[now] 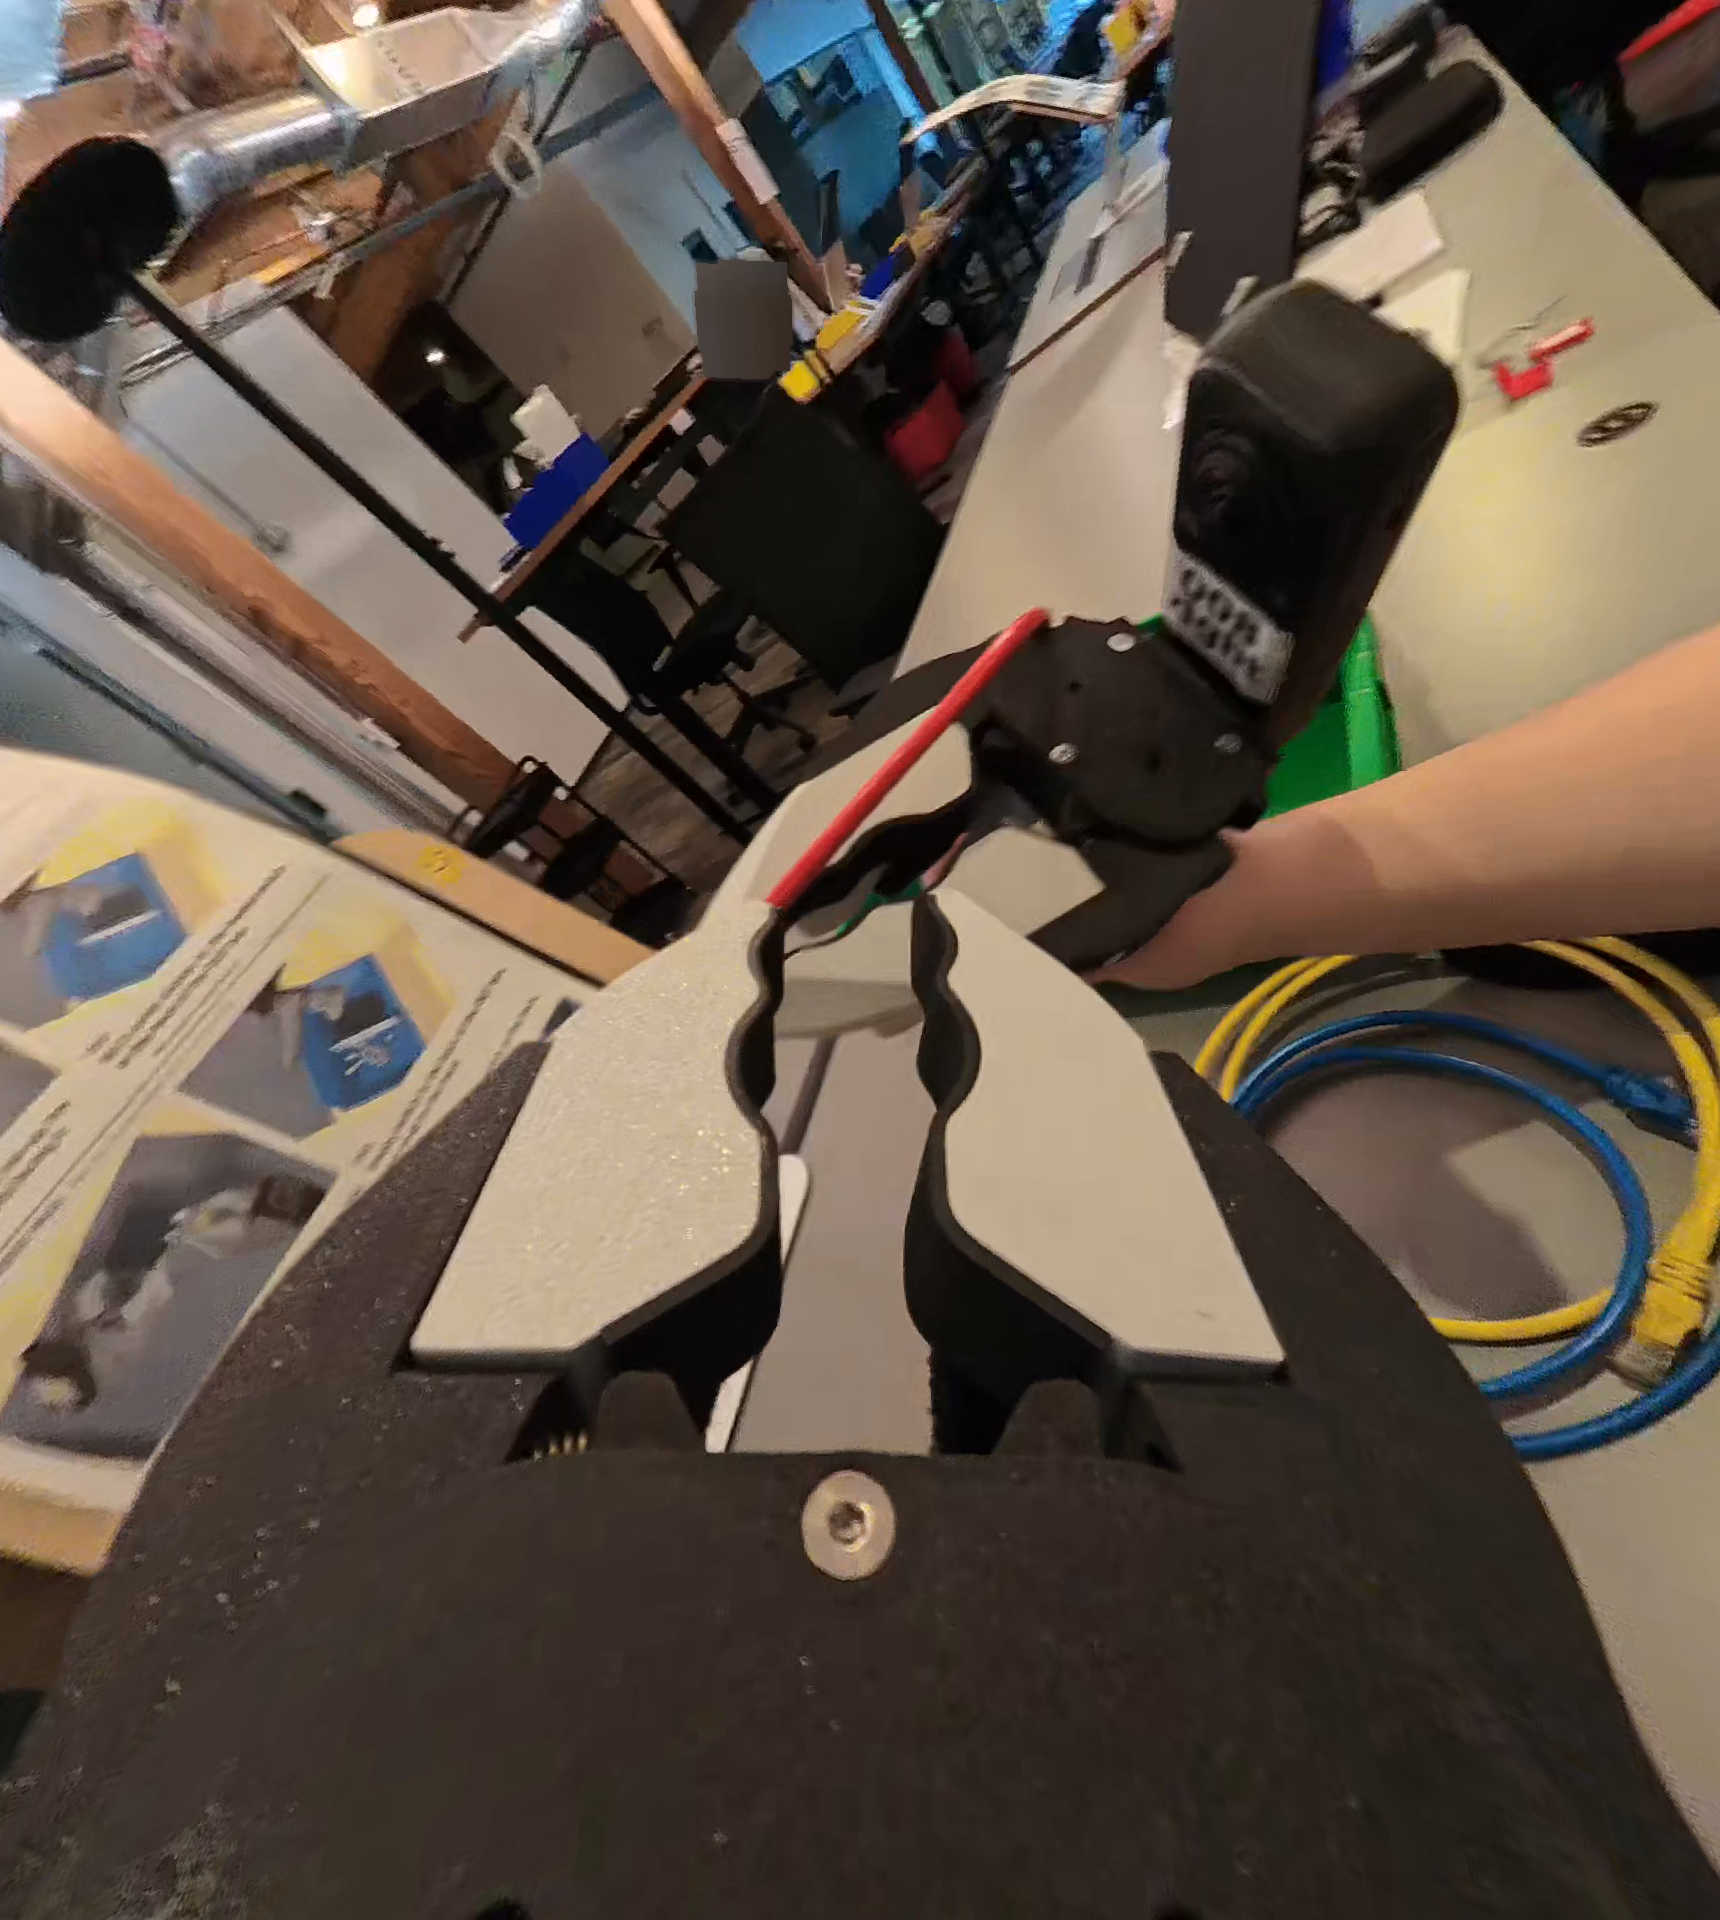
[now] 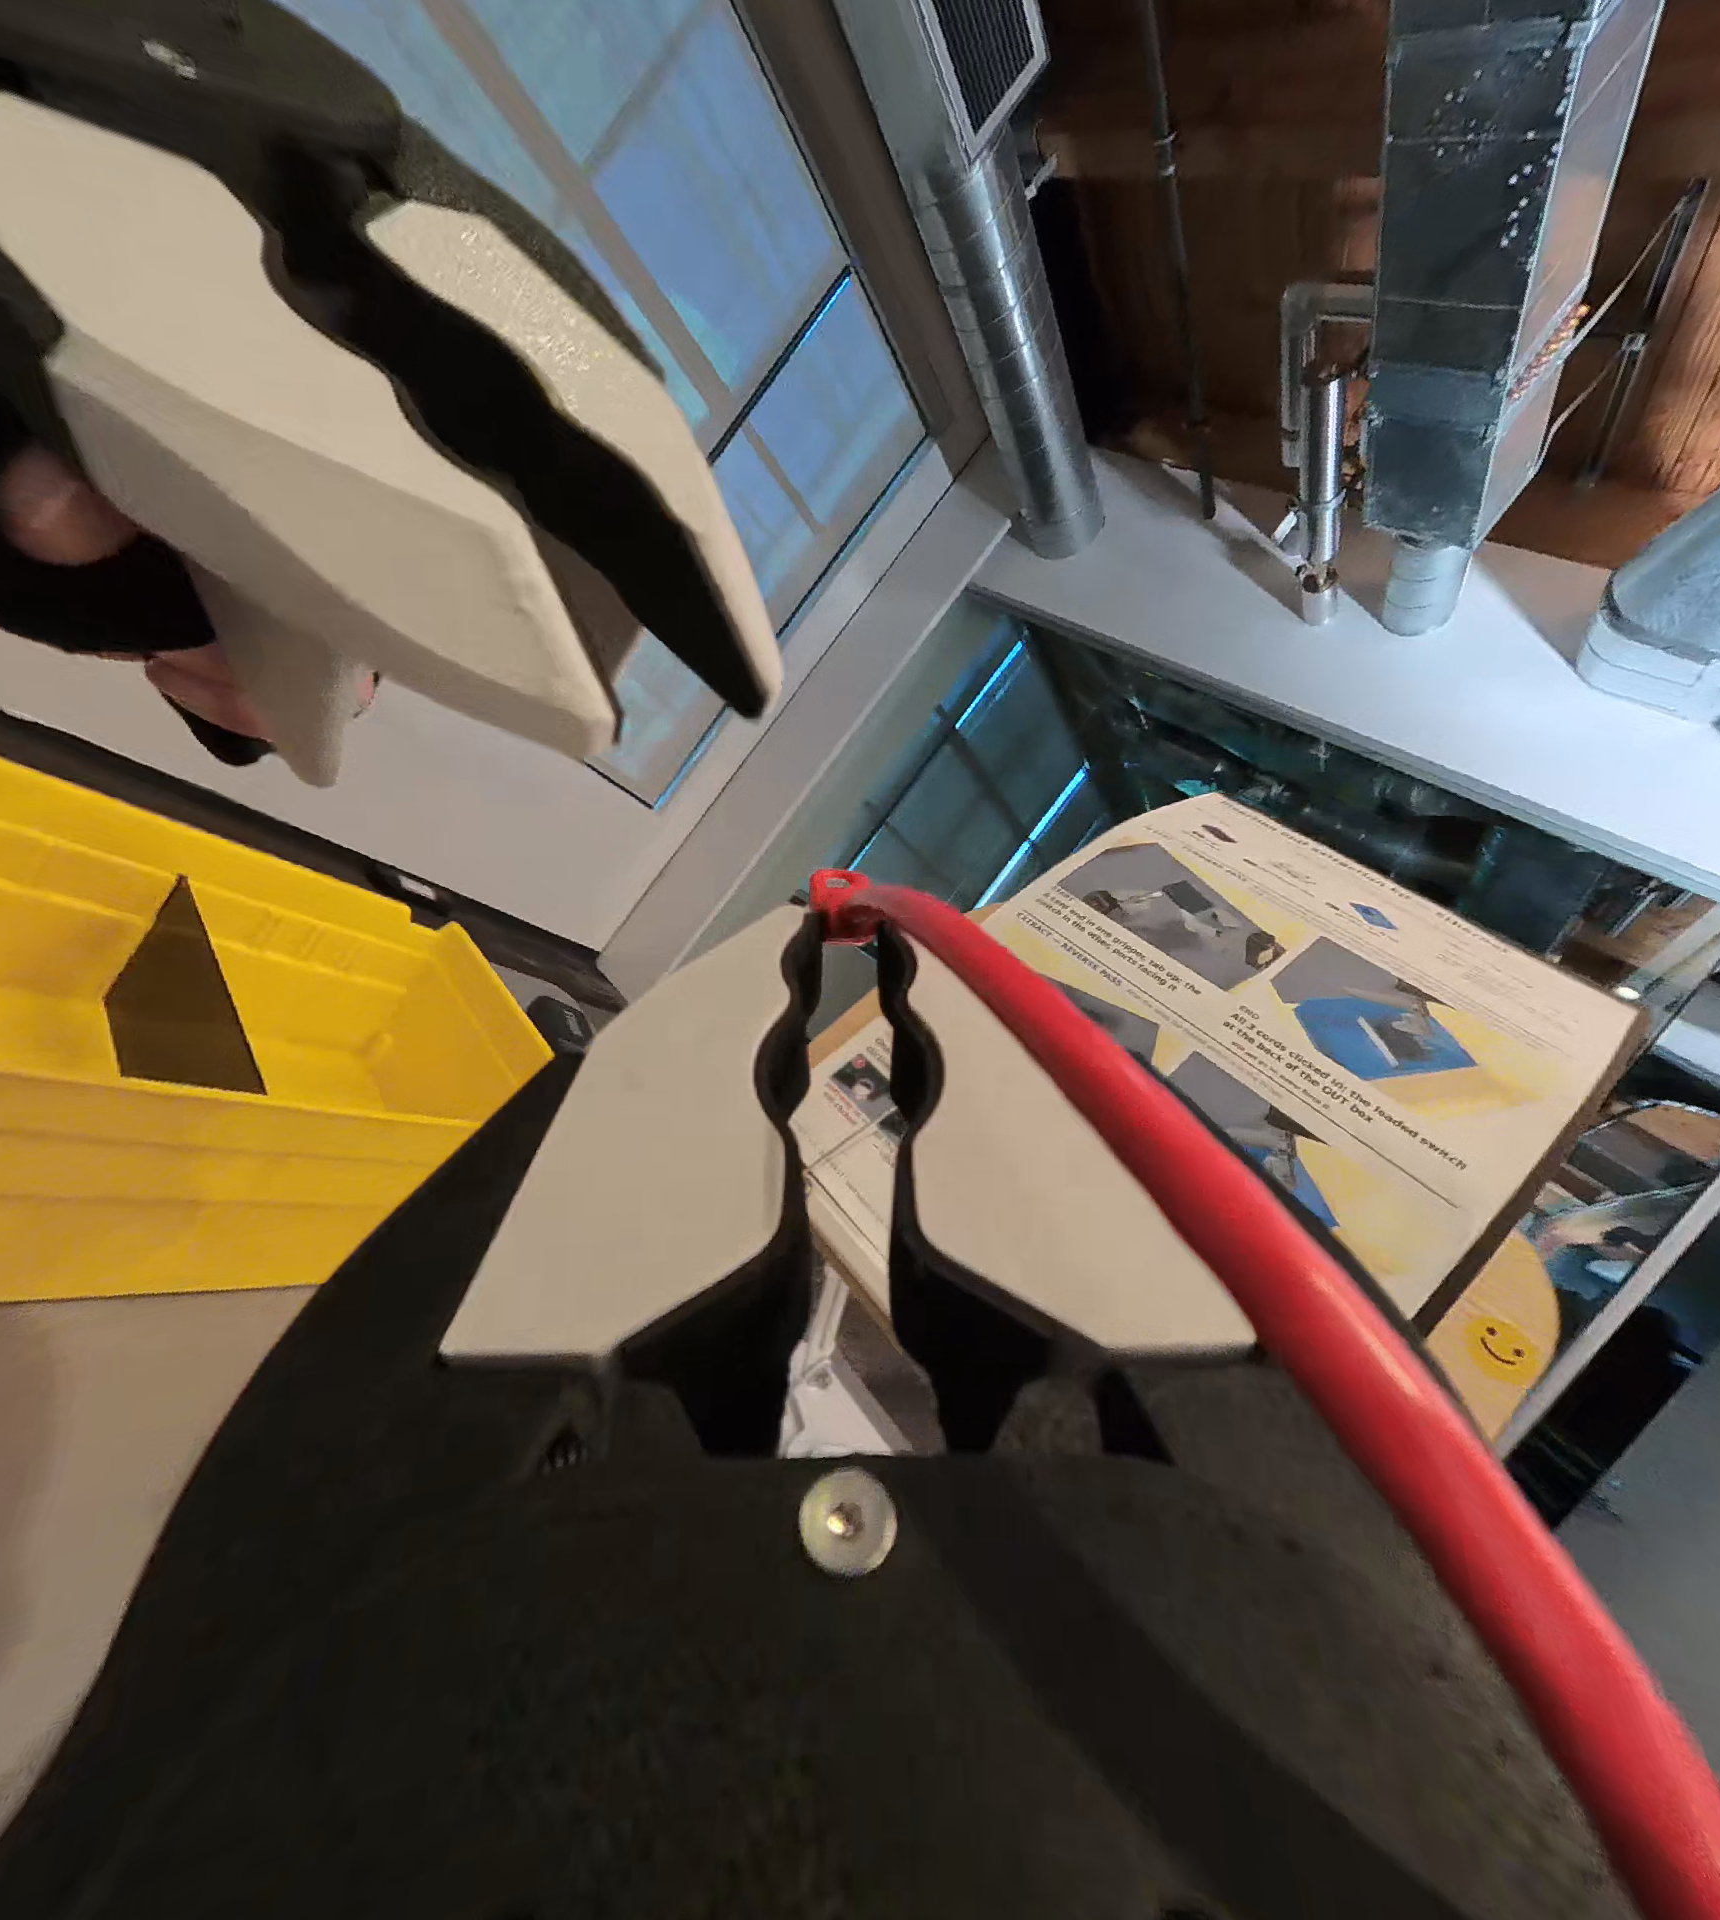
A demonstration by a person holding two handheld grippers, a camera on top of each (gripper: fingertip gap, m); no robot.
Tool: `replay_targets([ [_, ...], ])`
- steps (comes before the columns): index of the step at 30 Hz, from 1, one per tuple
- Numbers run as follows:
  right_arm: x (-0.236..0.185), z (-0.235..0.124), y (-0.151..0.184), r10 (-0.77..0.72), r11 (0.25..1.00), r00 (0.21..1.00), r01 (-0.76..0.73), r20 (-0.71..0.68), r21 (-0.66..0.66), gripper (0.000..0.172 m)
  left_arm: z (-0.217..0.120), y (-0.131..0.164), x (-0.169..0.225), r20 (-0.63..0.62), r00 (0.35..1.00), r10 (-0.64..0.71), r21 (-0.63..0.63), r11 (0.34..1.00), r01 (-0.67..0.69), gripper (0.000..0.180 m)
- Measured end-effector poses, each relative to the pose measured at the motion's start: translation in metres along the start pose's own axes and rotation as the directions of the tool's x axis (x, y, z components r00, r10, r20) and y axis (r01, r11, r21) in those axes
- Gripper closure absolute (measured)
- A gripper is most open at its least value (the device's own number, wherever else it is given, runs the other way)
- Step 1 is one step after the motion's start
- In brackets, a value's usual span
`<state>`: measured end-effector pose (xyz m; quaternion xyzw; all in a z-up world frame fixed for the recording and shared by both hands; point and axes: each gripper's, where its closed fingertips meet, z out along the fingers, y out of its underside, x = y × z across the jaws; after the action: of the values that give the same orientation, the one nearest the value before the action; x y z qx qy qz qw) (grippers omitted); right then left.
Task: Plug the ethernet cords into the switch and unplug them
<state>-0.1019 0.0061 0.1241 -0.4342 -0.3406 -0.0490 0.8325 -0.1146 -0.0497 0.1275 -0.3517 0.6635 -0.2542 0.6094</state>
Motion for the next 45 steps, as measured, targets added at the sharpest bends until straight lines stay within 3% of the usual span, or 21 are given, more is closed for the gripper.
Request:
replay_targets([
  [2,-0.006,0.001,0.001,-0.047,0.999,0.999,0.047,0.019,-0.006,0.162,0.010,-0.001,0.012,-0.045,0.999,0.006,-0.013,1.000,-0.007,0.158],
  [7,-0.021,0.005,0.007,-0.132,0.990,0.990,0.134,0.058,-0.037,0.162,0.021,0.002,0.010,0.026,0.997,0.079,-0.027,0.997,-0.078,0.163],
  [9,-0.026,0.006,0.009,-0.140,0.988,0.987,0.144,0.076,-0.049,0.162,0.022,0.005,0.015,-0.001,0.995,0.097,-0.041,0.994,-0.097,0.165],
  [14,-0.034,0.008,0.013,-0.125,0.989,0.984,0.134,0.127,-0.065,0.162,0.023,0.020,0.018,-0.024,0.987,0.162,-0.122,0.979,-0.164,0.161],
  [22,-0.042,0.009,0.017,-0.084,0.992,0.980,0.098,0.181,-0.074,0.161,0.025,0.028,0.013,0.009,0.974,0.226,-0.165,0.961,-0.221,0.173],
  [33,-0.057,0.012,0.018,-0.056,0.993,0.967,0.081,0.248,-0.091,0.158,0.020,0.035,0.016,-0.043,0.972,0.231,-0.165,0.958,-0.235,0.175],
  [36,-0.050,0.010,0.017,-0.055,0.994,0.976,0.073,0.210,-0.078,0.160,0.020,0.032,0.018,-0.051,0.975,0.218,-0.141,0.965,-0.223,0.173],
  [39,-0.034,0.003,0.005,-0.063,0.998,0.987,0.064,0.148,-0.007,0.161,0.010,0.016,0.000,0.035,0.993,0.117,-0.060,0.992,-0.114,0.157],
  [41,-0.022,-0.005,-0.012,-0.107,0.992,0.990,0.100,0.091,0.079,0.162,-0.005,0.009,-0.030,0.108,0.987,-0.118,0.027,0.993,0.116,0.153],
  [43,-0.016,-0.011,-0.026,-0.150,0.982,0.987,0.142,0.059,0.129,0.161,-0.017,0.011,-0.053,0.071,0.899,-0.432,0.121,0.899,0.422,0.149],
  [45,-0.012,-0.016,-0.038,-0.197,0.967,0.980,0.193,0.009,0.168,0.161,-0.022,0.006,-0.058,-0.119,0.754,-0.646,0.200,0.728,0.656,0.147],
])
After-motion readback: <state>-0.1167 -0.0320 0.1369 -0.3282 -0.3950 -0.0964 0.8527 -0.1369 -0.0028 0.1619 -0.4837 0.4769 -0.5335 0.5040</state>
